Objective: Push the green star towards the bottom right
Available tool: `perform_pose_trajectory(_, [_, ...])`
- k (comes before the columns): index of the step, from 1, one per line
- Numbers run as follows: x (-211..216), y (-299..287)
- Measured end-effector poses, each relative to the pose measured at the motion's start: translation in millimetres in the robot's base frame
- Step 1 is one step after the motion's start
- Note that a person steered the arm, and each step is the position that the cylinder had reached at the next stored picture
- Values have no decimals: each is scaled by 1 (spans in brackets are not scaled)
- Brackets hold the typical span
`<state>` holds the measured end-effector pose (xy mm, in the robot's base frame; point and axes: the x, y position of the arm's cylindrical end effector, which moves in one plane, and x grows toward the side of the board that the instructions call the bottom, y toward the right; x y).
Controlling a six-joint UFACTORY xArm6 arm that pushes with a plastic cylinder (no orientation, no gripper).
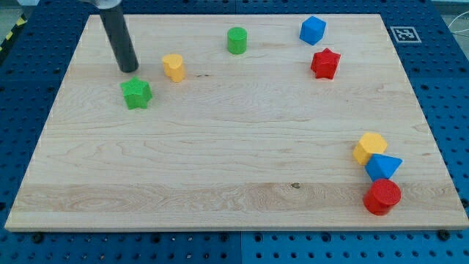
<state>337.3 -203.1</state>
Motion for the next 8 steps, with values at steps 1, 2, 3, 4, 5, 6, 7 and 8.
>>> perform_pose_trajectory(1, [17,-6])
perform_pose_trajectory(2, [47,25])
perform_pose_trajectory(3, [65,59])
perform_pose_trajectory(4, [65,59])
perform_pose_trajectory(5, [65,38])
perform_pose_trajectory(6, [81,32])
perform_pose_trajectory(7, [103,41])
perform_pose_trajectory(8, [119,80])
